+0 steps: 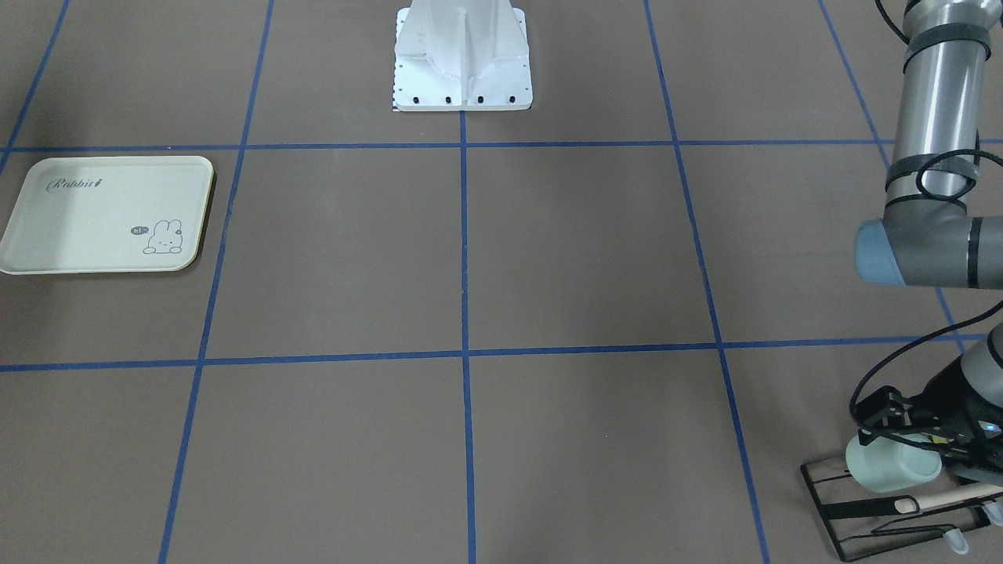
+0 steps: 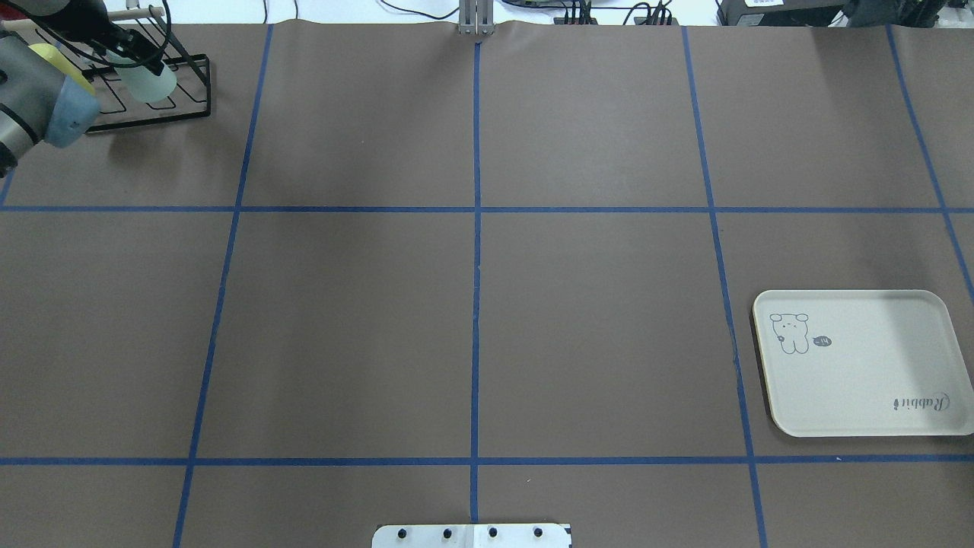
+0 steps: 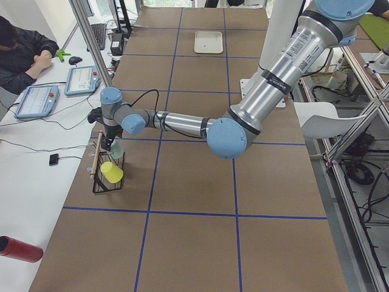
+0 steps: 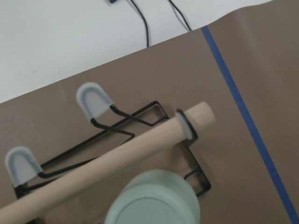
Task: Left arm grabs green cup and hands to right arm on tray
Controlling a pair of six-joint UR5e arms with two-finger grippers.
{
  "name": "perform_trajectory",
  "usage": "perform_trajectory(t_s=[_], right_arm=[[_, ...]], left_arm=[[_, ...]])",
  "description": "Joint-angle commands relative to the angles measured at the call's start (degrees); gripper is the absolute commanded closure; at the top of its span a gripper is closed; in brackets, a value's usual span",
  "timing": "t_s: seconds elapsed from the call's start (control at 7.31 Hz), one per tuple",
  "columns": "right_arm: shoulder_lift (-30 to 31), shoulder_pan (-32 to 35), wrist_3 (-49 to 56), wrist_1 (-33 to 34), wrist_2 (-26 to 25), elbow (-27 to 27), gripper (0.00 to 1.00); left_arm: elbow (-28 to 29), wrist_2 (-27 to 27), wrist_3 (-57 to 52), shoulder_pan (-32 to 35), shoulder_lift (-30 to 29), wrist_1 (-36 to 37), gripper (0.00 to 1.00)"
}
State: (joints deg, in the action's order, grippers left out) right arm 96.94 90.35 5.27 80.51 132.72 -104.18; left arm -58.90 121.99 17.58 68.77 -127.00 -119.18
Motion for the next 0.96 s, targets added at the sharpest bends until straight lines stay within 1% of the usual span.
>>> perform_trajectory(t_s=[0.0, 0.27, 0.41, 0.55, 0.82], right_arm=[[0.01, 0.00, -0.17, 0.00, 0.00, -0.06, 0.00], [0.01, 0.00, -0.17, 0.00, 0.00, -0.24, 0.00], [0.01, 0.00, -0.17, 0.00, 0.09, -0.24, 0.00], [0.01, 0.00, -0.17, 0.00, 1.48, -0.15, 0.00], [0.01, 0.00, -0.17, 0.00, 2.02, -0.15, 0.00]], left_arm=[[0.28, -0.09, 0.00, -0.04, 0.09, 0.00, 0.00], [0.54, -0.09, 0.00, -0.04, 0.00, -0.09, 0.00], [0.63, -0.09, 0.44, -0.04, 0.00, -0.09, 0.04], [0.72, -0.26, 0.79, 0.04, 0.00, -0.44, 0.09], [0.89, -0.44, 1.14, 0.04, -0.78, -0.44, 0.09]])
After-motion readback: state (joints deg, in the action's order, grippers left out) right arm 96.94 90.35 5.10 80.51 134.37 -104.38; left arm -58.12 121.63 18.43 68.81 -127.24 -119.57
